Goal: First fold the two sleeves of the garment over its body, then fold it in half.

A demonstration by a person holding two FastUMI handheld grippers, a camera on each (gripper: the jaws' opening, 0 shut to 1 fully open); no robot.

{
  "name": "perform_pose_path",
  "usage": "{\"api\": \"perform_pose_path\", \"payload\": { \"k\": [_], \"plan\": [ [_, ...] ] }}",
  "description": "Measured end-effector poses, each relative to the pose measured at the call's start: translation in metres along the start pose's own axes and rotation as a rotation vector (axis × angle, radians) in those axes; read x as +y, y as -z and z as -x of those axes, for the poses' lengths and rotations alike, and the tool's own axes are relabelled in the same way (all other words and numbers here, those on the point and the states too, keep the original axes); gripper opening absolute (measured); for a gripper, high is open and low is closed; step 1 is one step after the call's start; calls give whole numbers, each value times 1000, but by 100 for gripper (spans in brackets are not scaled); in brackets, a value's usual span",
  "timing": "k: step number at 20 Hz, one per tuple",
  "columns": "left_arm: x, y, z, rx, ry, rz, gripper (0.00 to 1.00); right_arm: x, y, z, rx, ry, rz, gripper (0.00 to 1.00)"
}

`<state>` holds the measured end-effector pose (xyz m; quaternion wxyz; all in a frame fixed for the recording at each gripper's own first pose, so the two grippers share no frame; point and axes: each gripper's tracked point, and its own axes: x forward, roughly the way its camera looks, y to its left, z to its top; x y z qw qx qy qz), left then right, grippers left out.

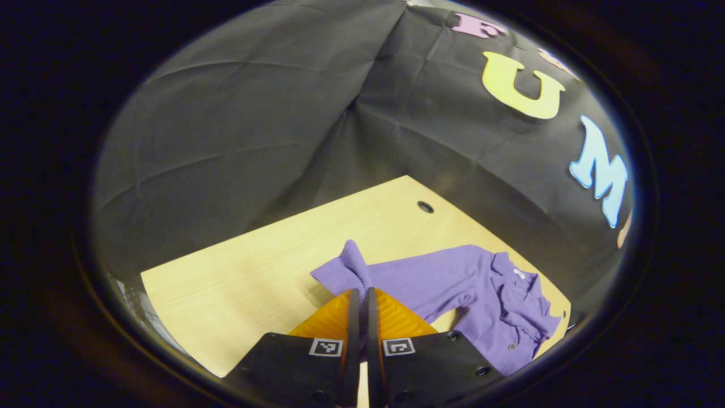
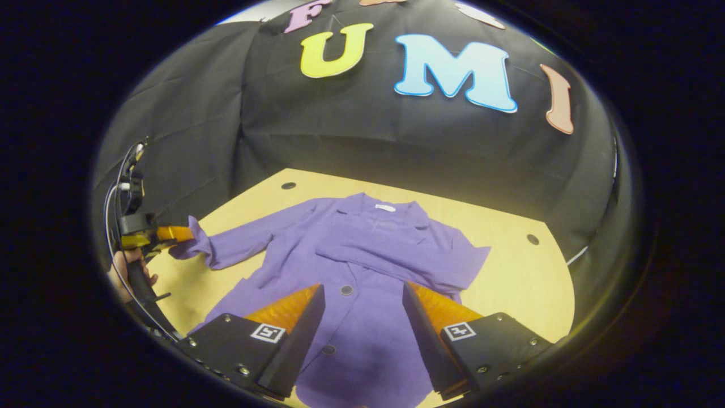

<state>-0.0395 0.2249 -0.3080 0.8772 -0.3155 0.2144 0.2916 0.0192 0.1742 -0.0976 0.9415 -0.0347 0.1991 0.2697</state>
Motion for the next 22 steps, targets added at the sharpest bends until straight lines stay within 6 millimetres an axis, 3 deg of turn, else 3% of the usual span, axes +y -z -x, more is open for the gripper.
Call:
{"api": "perform_pose_path", "payload": {
  "k": [10,16,22],
  "plan": [
    [-119,-13,-1,10,204,-96,12,-21,16,9,16,65,-64,86],
    [-205,-20,-10,12,351,-130,12,-37,25,16,28,120,-93,86],
    [-294,4,-12,26,488,-287,12,-60,35,36,38,201,-126,86]
  ]
}}
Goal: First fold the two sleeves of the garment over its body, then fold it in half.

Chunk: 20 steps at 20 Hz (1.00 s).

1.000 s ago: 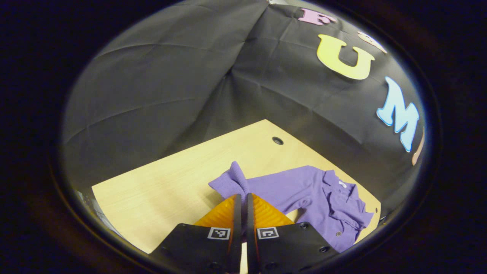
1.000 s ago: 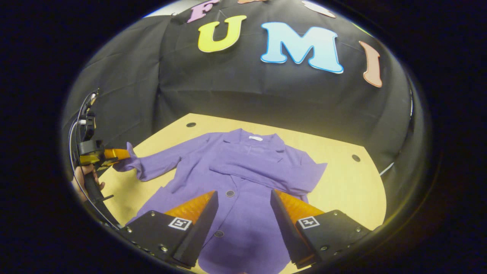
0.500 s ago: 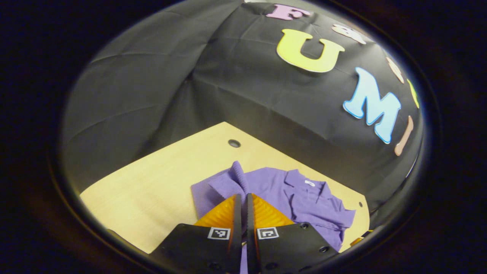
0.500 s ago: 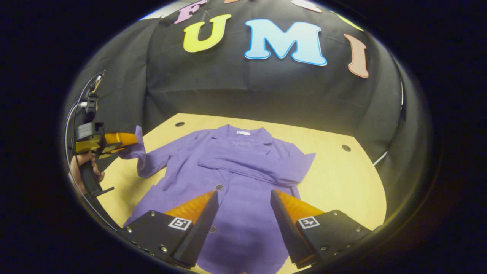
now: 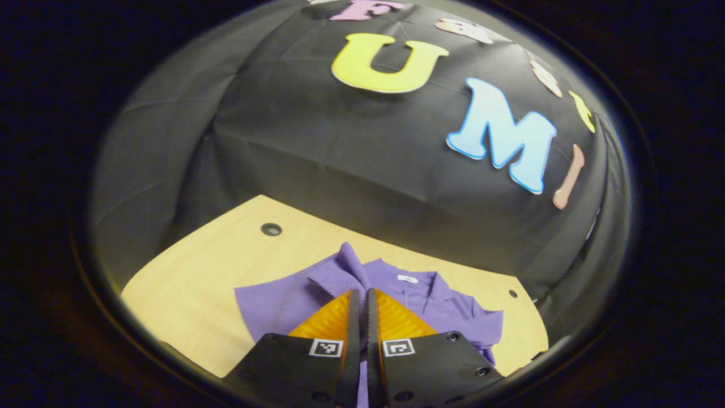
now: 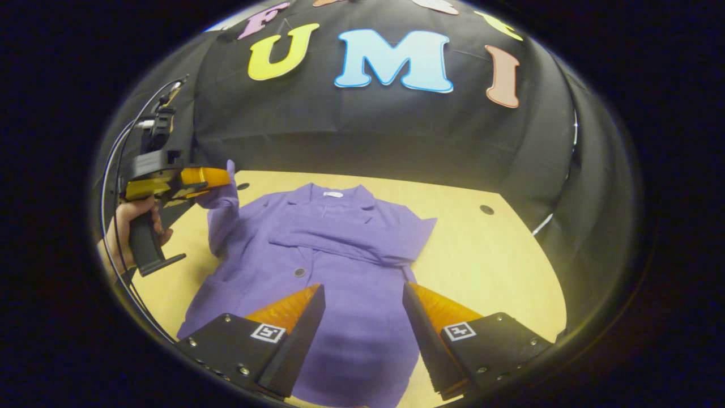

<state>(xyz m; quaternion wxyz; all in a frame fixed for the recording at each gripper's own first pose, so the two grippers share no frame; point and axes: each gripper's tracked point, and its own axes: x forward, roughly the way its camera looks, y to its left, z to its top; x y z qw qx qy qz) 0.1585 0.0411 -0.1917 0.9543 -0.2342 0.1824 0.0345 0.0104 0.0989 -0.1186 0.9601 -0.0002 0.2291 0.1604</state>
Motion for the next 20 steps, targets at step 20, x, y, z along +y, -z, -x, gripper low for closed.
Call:
{"api": "perform_pose_path", "payload": {
  "k": [20],
  "plan": [
    [-209,106,-66,189,309,-284,12,-56,39,32,26,142,-108,86]
  ]
}}
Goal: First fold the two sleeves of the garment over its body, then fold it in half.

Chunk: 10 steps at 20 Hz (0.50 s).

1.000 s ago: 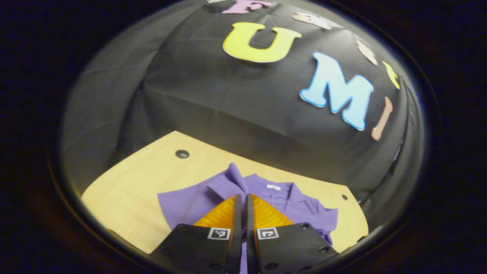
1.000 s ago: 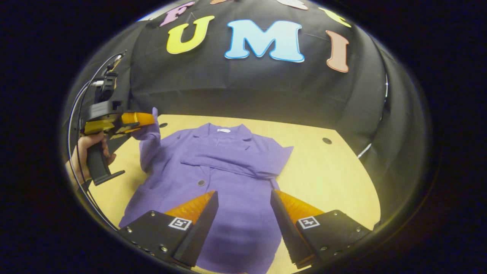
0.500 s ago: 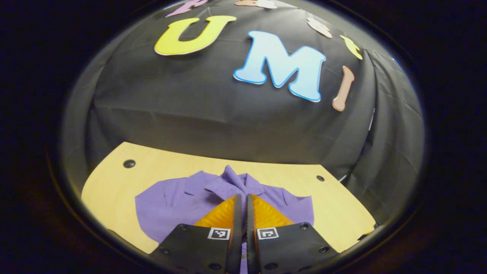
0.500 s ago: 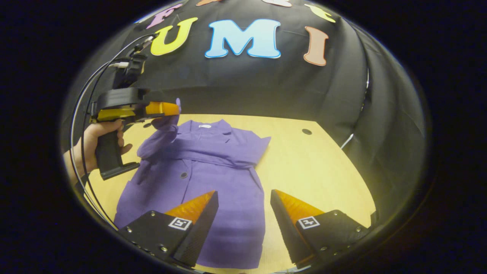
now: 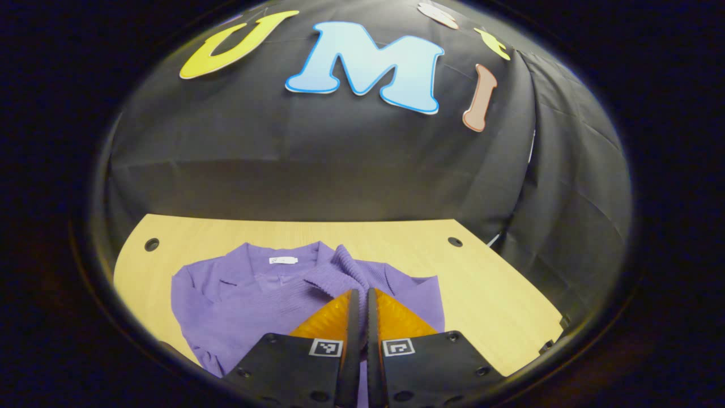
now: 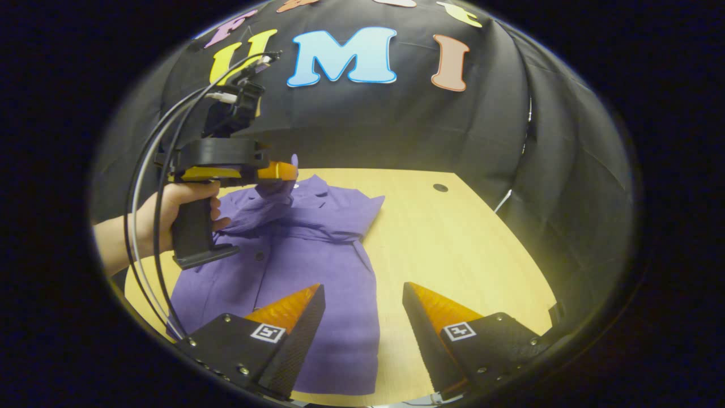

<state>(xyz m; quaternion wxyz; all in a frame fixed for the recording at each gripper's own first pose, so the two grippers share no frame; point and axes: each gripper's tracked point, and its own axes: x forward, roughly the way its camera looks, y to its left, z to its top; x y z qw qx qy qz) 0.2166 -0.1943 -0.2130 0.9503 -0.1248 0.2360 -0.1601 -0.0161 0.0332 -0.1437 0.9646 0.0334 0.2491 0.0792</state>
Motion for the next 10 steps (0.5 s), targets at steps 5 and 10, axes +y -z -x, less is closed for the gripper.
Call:
{"api": "perform_pose_path", "payload": {
  "k": [5,10],
  "plan": [
    [-5,25,-28,57,-18,11,11,-14,7,-5,14,-17,3,86],
    [-4,47,-47,105,-63,17,11,-24,10,-22,6,-63,22,86]
  ]
}}
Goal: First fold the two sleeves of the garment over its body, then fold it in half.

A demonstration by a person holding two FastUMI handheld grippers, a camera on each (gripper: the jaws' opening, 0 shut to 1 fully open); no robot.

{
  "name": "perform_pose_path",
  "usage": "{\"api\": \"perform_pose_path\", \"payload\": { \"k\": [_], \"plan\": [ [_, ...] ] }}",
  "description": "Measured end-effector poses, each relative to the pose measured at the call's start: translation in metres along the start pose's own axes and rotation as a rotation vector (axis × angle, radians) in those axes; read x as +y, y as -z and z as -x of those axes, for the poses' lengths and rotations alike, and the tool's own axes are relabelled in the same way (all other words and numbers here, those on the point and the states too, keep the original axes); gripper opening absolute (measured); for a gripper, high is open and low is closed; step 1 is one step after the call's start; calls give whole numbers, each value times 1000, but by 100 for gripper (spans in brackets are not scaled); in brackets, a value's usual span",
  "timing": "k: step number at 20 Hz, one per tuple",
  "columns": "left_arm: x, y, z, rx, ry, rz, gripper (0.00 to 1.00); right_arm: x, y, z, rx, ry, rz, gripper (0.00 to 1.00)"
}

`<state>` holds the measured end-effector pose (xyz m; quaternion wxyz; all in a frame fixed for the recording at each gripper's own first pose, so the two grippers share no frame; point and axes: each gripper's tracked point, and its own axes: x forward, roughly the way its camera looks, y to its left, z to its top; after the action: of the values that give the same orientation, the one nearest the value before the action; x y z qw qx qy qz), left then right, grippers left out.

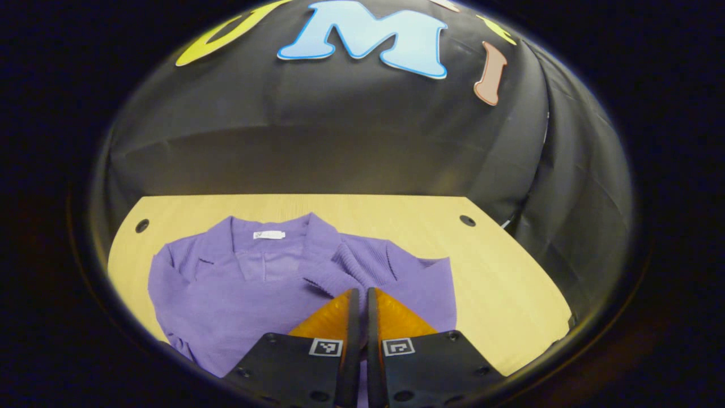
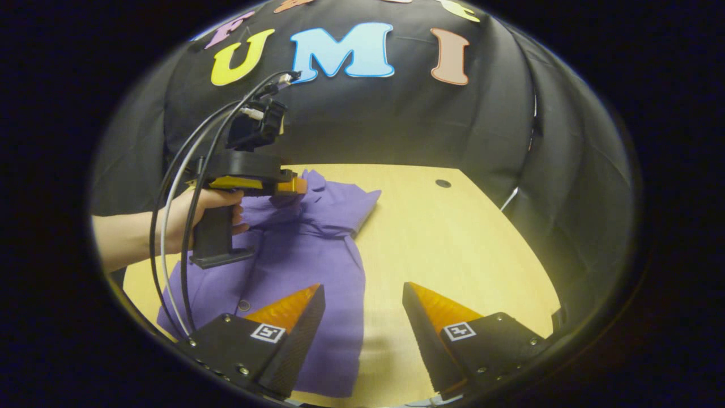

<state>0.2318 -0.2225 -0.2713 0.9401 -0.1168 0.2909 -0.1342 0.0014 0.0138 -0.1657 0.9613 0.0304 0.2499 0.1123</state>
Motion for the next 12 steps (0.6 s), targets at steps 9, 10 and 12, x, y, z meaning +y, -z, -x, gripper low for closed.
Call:
{"api": "perform_pose_path", "payload": {
  "k": [9,10,12],
  "plan": [
    [-9,2,0,6,10,-18,34,-10,-1,-19,-13,-49,2,86],
    [-9,0,2,-4,10,-17,41,-11,-1,-20,-14,-57,5,86],
    [-8,1,8,-6,17,4,54,-12,-4,-23,-19,-68,14,86]
  ]
}}
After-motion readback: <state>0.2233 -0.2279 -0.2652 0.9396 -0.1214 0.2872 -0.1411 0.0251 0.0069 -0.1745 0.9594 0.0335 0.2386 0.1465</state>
